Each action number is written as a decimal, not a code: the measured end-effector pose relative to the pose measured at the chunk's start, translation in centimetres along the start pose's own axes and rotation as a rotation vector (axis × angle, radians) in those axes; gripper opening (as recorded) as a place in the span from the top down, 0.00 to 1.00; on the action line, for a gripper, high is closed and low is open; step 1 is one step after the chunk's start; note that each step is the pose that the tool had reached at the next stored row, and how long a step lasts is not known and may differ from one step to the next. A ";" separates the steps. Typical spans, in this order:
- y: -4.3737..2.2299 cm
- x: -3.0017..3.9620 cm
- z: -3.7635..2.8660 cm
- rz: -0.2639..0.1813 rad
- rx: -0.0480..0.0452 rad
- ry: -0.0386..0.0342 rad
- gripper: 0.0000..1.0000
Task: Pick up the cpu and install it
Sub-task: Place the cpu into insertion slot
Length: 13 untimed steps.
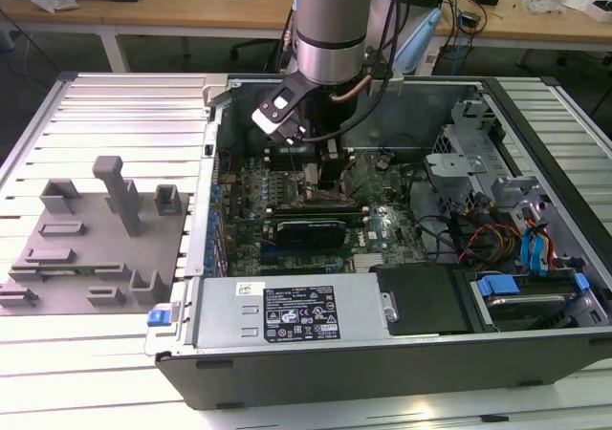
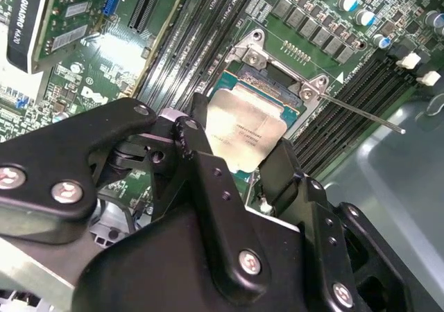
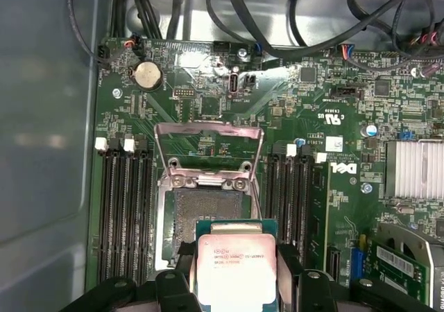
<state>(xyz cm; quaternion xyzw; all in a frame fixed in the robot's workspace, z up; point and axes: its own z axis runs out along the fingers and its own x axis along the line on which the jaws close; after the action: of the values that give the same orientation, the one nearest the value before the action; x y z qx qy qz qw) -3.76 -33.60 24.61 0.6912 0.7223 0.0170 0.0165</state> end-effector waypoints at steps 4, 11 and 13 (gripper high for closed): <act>-0.02 0.05 0.25 0.000 -0.0001 -0.0003 0.45; 0.11 1.06 0.79 0.000 -0.0001 -0.0013 0.45; 0.17 1.20 1.18 0.000 0.0001 -0.0041 0.45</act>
<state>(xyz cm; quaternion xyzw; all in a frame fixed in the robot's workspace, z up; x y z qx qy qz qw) -3.59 -32.39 23.43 0.6910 0.7224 0.0156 0.0179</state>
